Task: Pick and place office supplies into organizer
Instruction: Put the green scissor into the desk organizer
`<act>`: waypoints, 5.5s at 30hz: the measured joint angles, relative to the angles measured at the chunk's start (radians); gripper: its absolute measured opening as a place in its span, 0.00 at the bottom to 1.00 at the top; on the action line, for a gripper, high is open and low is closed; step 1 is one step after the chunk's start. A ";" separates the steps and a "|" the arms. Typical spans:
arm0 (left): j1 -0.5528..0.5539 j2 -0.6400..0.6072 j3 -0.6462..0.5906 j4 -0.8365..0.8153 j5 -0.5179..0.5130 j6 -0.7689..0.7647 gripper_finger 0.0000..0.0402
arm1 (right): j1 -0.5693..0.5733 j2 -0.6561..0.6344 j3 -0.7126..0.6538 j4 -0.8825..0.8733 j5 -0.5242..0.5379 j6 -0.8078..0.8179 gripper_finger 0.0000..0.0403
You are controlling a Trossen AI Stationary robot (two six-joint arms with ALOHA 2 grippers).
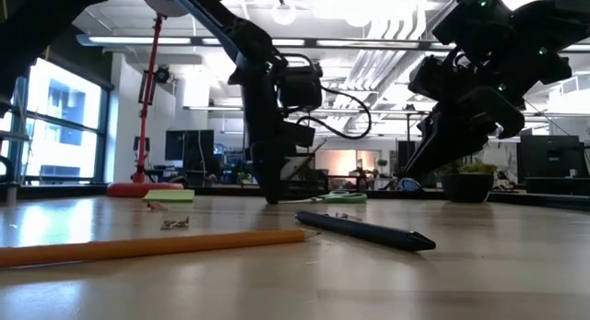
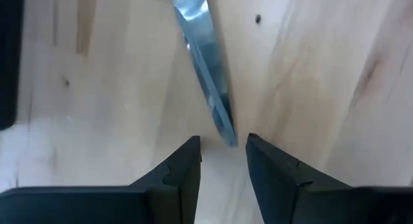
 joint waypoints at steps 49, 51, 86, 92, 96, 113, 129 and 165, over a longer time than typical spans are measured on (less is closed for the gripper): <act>-0.009 -0.058 -0.050 -0.020 0.078 -0.012 0.13 | 0.000 0.000 0.000 -0.016 0.013 0.015 0.17; -0.010 -0.100 -0.045 0.091 0.047 -0.006 0.12 | 0.000 0.000 0.000 -0.012 0.029 0.017 0.17; -0.199 -0.586 -0.669 0.596 -0.050 -0.176 0.00 | -0.518 0.502 0.677 -0.612 0.048 -0.849 0.22; -0.211 -0.615 -0.747 0.648 -0.040 -0.215 0.02 | -0.519 0.542 0.745 -0.651 0.036 -0.948 0.16; -0.228 -0.615 -0.748 0.652 -0.042 -0.225 0.01 | -0.527 0.542 0.744 -0.657 -0.002 -1.014 0.15; -0.255 -0.618 -0.748 0.699 -0.031 -0.226 0.00 | -0.576 0.609 0.748 -0.654 -0.092 -0.957 0.22; -0.255 -0.618 -0.748 0.698 -0.039 -0.216 0.00 | -0.442 0.537 0.740 -0.753 0.158 -1.008 0.02; -0.256 -0.734 -0.747 0.650 -0.029 -0.198 0.00 | -0.557 0.418 0.892 -0.457 0.823 -1.995 0.01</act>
